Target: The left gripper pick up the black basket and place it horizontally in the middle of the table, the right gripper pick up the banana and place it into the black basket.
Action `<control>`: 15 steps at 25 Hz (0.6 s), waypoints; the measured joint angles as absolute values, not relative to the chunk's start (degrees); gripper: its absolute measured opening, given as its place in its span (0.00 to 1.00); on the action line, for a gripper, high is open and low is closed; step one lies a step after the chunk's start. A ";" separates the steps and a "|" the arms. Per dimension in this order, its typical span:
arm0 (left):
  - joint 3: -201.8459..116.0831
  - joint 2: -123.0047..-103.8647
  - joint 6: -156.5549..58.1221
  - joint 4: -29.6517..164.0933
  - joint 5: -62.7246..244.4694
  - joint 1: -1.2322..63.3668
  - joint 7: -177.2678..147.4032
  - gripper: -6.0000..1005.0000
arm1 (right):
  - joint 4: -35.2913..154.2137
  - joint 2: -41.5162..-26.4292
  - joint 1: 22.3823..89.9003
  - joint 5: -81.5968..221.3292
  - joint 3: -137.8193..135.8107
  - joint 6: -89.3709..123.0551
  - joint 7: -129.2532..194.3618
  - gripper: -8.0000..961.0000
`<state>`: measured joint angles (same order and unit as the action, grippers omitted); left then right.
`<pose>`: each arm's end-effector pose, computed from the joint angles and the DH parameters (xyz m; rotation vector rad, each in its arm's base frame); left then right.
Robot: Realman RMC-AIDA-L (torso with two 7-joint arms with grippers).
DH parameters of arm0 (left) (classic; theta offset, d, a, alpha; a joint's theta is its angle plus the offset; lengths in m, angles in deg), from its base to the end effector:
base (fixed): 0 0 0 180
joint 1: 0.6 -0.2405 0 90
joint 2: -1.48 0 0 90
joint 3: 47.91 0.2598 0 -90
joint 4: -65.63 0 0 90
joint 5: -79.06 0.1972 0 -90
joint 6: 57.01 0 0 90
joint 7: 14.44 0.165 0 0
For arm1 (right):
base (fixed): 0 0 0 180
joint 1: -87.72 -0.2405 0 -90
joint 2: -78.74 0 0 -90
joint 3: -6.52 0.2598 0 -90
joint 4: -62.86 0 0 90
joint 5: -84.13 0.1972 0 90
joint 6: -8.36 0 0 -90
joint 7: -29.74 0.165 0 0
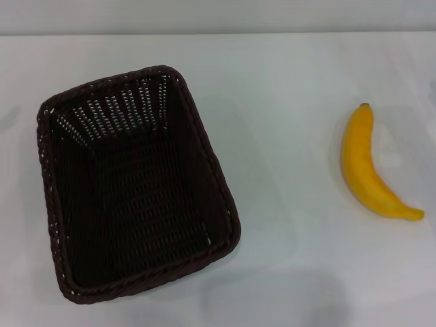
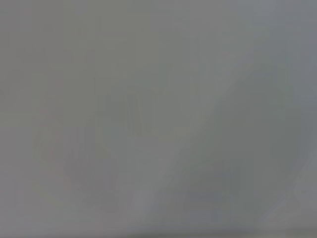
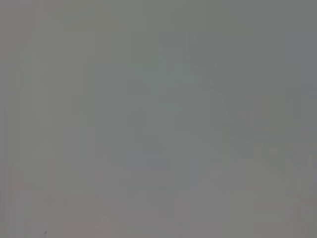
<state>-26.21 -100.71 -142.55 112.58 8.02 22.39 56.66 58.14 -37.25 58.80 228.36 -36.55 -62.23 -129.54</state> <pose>-0.3345 0.3459 0.1971 -1.9977 -1.0544 -0.7571 0.3306 0.3729 0.0615 -1.4806 0.4873 0.7764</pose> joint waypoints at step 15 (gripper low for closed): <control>-7.04 -95.48 -149.91 115.00 28.01 41.02 63.59 0.87 | 58.25 -37.45 59.12 228.43 -36.54 -62.77 -127.56 0.91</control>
